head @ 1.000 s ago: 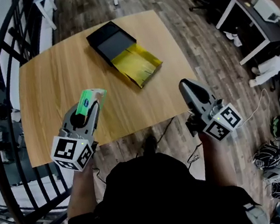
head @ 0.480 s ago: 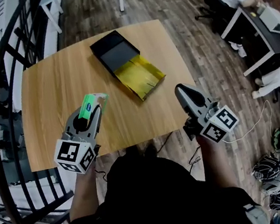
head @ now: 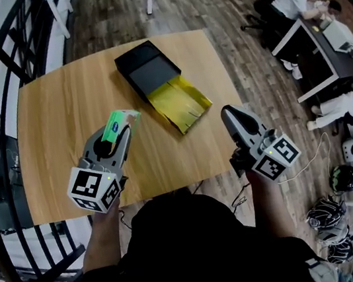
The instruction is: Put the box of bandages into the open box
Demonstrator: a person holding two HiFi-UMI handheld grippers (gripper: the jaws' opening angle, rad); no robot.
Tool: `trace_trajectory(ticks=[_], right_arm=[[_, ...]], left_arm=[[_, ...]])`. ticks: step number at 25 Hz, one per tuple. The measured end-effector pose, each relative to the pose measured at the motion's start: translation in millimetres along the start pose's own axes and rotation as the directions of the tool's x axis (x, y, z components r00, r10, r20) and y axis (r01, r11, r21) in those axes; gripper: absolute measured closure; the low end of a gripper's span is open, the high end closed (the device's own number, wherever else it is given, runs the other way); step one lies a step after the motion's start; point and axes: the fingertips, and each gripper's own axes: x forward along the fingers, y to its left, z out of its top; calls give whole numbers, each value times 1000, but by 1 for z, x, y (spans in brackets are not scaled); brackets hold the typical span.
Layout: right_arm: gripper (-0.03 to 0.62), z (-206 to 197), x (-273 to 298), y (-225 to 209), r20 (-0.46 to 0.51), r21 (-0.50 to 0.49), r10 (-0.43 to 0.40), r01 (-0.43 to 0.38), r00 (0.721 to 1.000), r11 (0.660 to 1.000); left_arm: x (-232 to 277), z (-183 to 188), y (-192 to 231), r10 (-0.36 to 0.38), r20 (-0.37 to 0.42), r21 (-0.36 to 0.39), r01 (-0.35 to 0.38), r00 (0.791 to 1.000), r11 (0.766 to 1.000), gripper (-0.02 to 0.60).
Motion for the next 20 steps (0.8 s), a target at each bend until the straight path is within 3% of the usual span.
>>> trace_trajectory(ticks=[9, 20], right_arm=[[554, -14, 2, -13, -13, 15, -63, 63, 998, 998], [554, -24, -7, -94, -24, 82, -61, 63, 998, 995]], left_arm=[[43, -26, 2, -100, -56, -37, 98, 993, 994, 485], [138, -57, -21, -137, -170, -73, 127, 976, 989, 485]])
